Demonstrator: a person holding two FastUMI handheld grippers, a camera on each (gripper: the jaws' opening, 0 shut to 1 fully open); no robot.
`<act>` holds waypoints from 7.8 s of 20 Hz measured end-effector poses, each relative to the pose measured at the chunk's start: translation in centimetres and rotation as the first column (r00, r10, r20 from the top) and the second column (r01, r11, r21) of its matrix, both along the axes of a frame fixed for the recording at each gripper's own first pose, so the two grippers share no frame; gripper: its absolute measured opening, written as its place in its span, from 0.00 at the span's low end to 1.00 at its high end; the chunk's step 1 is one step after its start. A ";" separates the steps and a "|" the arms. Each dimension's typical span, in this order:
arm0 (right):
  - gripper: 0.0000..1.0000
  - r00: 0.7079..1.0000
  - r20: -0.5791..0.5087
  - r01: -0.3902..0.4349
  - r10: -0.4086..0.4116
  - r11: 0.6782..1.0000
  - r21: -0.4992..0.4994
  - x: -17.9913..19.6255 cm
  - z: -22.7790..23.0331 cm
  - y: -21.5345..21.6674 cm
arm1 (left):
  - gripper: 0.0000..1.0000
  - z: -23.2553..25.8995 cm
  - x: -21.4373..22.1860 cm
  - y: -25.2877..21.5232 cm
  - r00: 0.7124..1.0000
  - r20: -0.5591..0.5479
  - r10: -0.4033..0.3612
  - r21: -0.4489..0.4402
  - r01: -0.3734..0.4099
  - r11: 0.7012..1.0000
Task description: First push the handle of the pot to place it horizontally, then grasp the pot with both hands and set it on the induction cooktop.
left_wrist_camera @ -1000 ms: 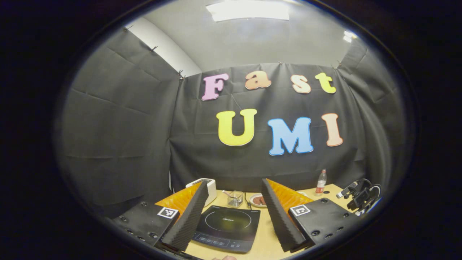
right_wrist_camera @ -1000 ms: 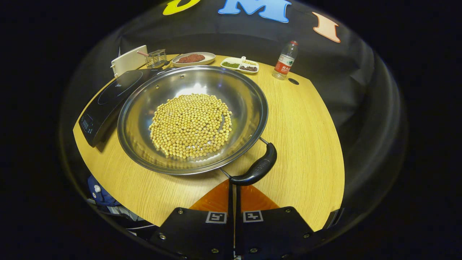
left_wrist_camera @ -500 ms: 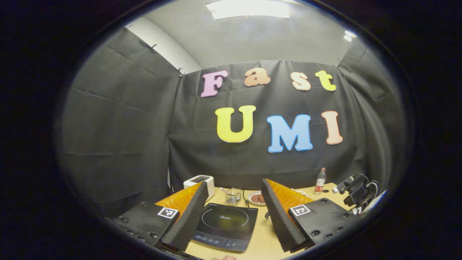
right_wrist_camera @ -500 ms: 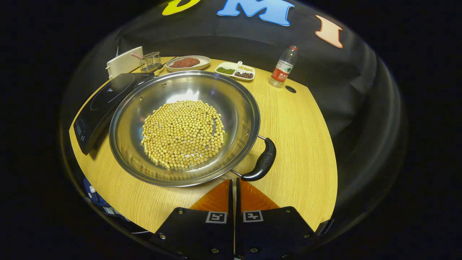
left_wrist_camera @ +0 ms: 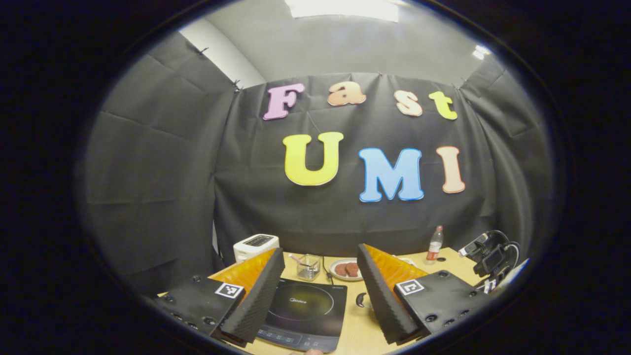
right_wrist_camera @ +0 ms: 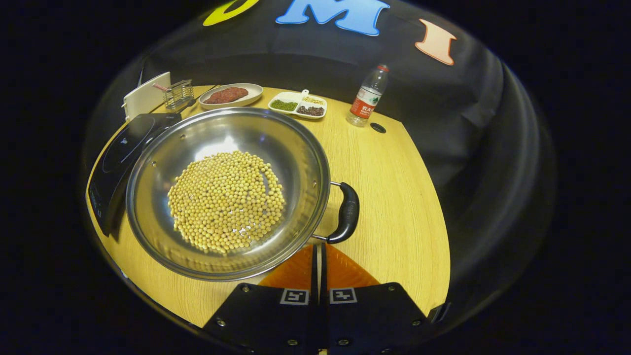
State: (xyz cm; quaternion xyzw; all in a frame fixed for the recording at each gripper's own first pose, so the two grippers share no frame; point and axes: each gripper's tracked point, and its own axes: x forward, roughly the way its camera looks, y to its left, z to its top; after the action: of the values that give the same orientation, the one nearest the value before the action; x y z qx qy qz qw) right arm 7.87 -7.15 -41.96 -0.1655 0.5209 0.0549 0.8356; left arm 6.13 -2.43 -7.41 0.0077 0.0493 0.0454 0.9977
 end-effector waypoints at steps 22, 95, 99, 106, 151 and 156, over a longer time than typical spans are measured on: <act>0.98 0.889 0.367 0.217 -0.273 0.958 0.188 4.9 10.3 0.6 | 0.97 -16.2 15.9 -6.9 0.885 -0.306 -0.350 -0.176 0.309 0.935; 0.45 0.972 0.105 0.185 -0.211 0.959 0.216 3.1 6.2 5.2 | 0.64 -30.8 16.1 -7.8 0.691 -0.694 -0.200 -0.085 0.197 0.977; 0.45 0.974 0.108 0.169 -0.197 0.960 0.225 2.8 6.5 7.4 | 0.61 -29.8 15.4 -5.6 0.699 -0.692 -0.183 -0.079 0.179 0.981; 0.45 0.982 0.107 0.129 -0.159 0.961 0.243 2.6 6.6 12.3 | 0.64 -28.3 14.7 -1.0 0.710 -0.690 -0.143 -0.060 0.141 0.988; 0.45 0.994 0.043 0.086 -0.100 0.962 0.260 4.2 2.8 34.7 | 0.68 -31.9 18.1 19.9 0.692 -0.721 -0.030 -0.015 0.029 0.999; 0.55 0.994 0.063 0.066 -0.086 0.960 0.271 4.5 2.8 34.6 | 0.75 -32.1 18.0 20.1 0.732 -0.682 0.015 0.045 0.021 0.999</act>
State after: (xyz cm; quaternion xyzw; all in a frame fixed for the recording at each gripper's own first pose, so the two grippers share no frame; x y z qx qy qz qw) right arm 12.35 27.48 -39.19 -0.0323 0.4833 0.0867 0.8705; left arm 24.14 17.66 -39.53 0.0485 0.4102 0.0390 0.9098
